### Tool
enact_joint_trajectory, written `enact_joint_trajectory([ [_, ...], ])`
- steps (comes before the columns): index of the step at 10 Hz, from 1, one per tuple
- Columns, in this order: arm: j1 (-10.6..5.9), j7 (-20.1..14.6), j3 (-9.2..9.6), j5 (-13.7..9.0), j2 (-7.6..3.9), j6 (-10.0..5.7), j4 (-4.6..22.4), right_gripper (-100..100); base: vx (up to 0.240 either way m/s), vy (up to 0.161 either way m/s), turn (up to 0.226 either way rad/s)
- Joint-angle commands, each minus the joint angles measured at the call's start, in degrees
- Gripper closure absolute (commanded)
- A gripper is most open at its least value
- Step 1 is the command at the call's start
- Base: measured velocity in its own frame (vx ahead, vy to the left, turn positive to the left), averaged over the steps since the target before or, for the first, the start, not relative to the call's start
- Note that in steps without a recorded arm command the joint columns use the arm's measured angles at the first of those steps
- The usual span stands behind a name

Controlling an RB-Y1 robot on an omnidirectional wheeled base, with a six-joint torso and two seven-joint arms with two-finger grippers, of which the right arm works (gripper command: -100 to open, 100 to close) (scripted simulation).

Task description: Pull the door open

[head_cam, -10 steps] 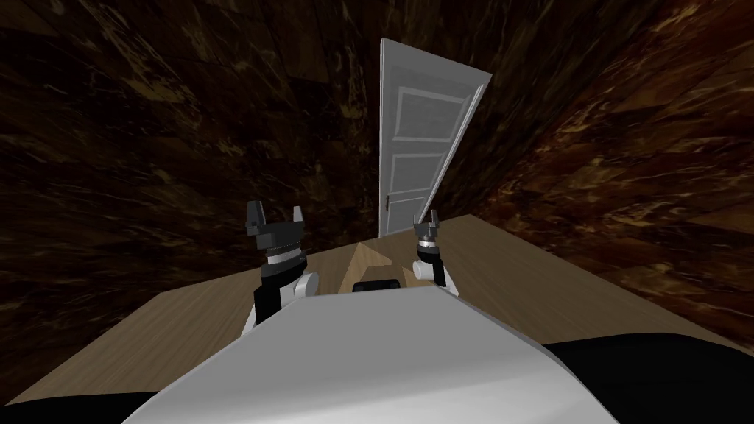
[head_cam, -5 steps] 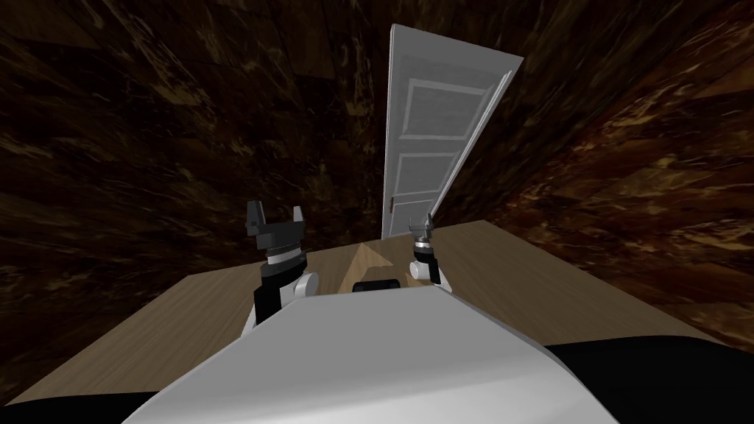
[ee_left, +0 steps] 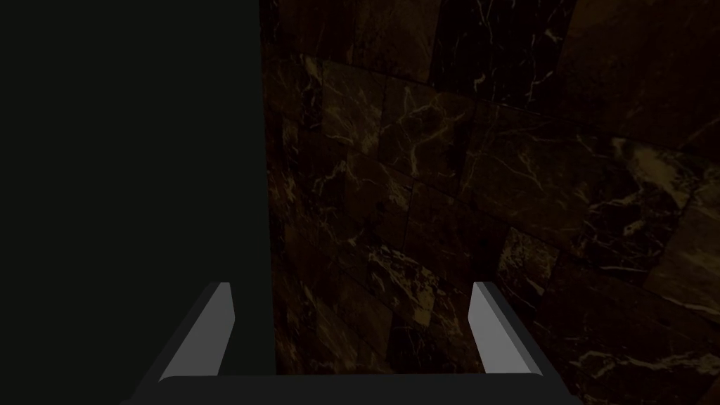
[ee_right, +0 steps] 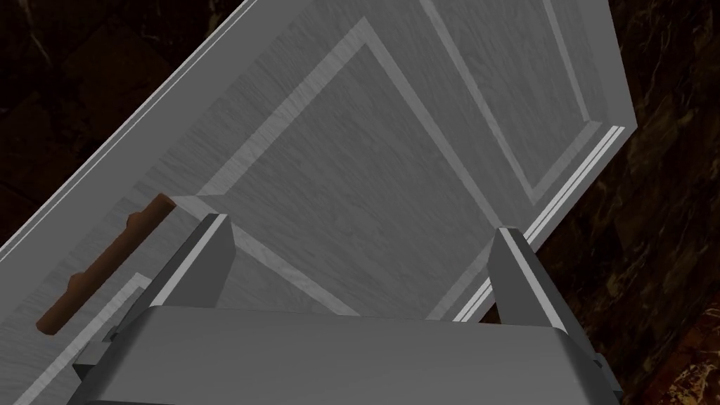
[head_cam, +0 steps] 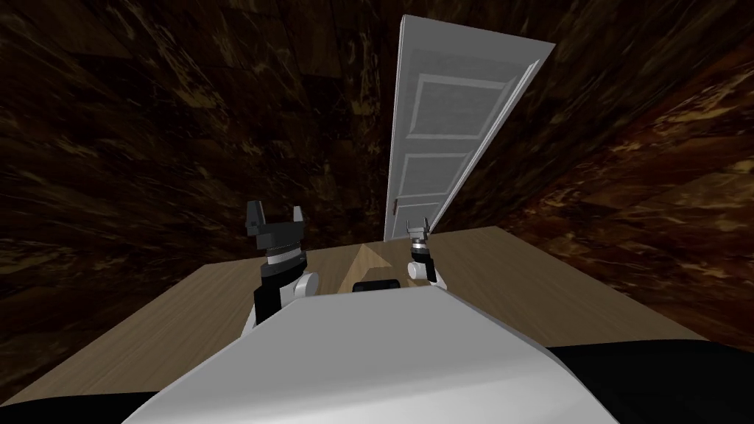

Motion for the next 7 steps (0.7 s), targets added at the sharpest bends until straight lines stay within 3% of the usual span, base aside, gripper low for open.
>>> enact_joint_trajectory([
  [1,-0.77,-2.15,0.71,-2.25,-0.64,-0.41,2.40,-100,0.090,-0.072,0.175],
  [2,-1.38,-3.39,1.18,-3.61,-0.98,-0.81,4.17,-100,0.101,-0.064,0.131],
  [3,-1.38,-3.39,1.18,-3.61,-0.98,-0.81,4.17,-100,0.059,-0.046,0.049],
  [7,-3.83,-8.45,3.07,-9.13,-2.32,-2.42,11.41,-100,0.061,-0.058,0.153],
])
